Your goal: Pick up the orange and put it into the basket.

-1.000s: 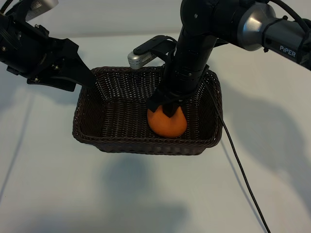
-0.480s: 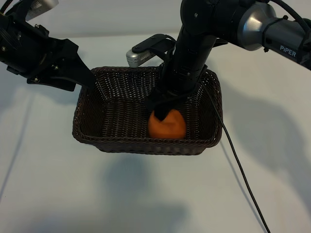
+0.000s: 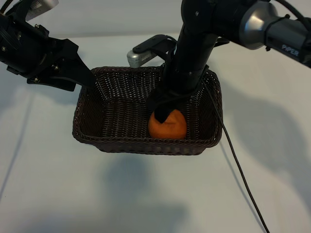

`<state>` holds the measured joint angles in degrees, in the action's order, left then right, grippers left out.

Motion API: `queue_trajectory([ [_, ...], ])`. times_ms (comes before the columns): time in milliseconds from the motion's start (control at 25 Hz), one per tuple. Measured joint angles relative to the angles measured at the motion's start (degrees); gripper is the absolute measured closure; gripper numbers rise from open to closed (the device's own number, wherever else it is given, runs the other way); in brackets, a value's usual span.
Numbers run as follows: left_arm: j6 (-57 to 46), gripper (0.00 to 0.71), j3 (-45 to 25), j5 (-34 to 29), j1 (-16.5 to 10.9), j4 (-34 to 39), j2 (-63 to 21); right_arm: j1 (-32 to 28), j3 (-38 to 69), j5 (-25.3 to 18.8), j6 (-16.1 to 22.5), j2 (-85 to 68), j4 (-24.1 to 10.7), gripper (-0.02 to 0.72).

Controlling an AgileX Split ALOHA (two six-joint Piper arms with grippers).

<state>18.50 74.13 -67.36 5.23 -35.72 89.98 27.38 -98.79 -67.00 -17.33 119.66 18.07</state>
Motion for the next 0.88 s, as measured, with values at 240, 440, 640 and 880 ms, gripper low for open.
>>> queue_trajectory([
  [240, 0.1, 0.164, 0.0, 0.0, 0.0, 0.0, 0.0, 0.0, -0.1, -0.8, 0.1, -6.3, -2.5, 0.147],
  [440, 0.2, 0.164, 0.0, 0.0, 0.0, 0.0, 0.0, 0.0, -0.1, -1.6, 0.0, -10.3, -3.4, 0.147],
  [640, 0.2, 0.164, 0.0, 0.0, 0.0, -0.1, 0.0, 0.0, -0.1, -2.3, 0.1, -11.1, -3.4, 0.147],
  [880, 0.2, 0.164, 0.0, 0.0, 0.0, -0.1, 0.0, 0.0, -0.1, -2.7, 0.1, -11.1, -3.4, 0.166],
])
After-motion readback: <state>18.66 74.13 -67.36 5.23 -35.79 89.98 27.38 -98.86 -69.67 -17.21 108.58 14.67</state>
